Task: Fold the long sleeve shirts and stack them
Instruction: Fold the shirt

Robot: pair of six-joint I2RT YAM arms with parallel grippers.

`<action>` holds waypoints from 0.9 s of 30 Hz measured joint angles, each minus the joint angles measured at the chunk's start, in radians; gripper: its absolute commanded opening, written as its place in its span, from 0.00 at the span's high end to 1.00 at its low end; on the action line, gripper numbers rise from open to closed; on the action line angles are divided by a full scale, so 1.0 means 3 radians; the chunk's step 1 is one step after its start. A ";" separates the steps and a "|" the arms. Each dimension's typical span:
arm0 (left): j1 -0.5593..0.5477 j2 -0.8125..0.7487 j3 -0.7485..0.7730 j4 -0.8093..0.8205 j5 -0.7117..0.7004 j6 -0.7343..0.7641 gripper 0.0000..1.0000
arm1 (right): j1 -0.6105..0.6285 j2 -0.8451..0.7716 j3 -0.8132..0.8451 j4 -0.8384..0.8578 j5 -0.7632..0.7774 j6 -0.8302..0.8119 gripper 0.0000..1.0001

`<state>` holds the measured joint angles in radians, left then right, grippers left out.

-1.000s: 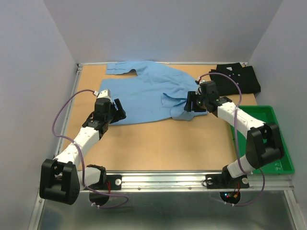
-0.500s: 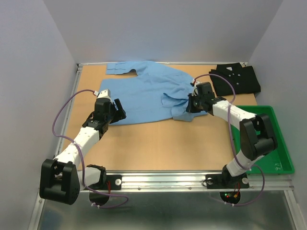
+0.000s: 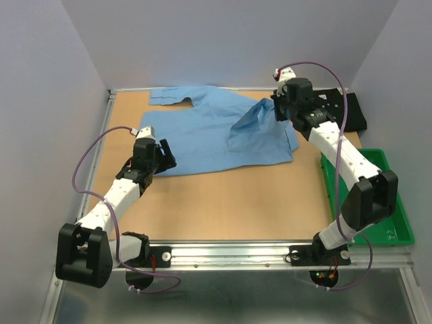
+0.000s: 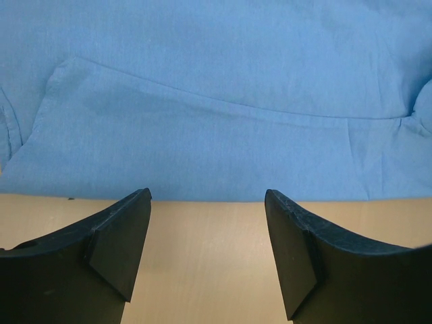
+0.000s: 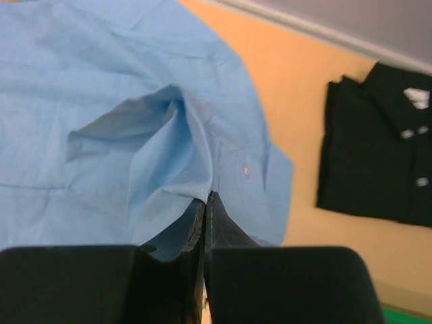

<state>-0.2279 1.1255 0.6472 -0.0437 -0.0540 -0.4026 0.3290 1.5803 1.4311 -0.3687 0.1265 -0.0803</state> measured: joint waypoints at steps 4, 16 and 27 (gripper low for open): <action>0.0000 0.0004 0.0000 -0.0013 -0.0032 -0.0001 0.20 | 0.0032 0.0132 0.0309 -0.0019 0.0273 -0.0404 0.99; 0.0000 0.0004 0.0000 -0.0058 -0.0146 -0.0011 0.20 | 0.0394 0.1044 0.0936 -0.0108 0.1768 -0.1392 1.00; 0.0000 0.0014 0.0000 -0.0109 -0.0238 -0.0023 0.20 | 0.0381 0.1595 0.1974 0.0112 0.2469 -0.1968 0.99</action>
<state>-0.2279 1.1297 0.6472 -0.0765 -0.1253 -0.4095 0.4435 2.0586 2.0232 -0.3351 0.8673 -0.6708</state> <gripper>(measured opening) 0.794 0.017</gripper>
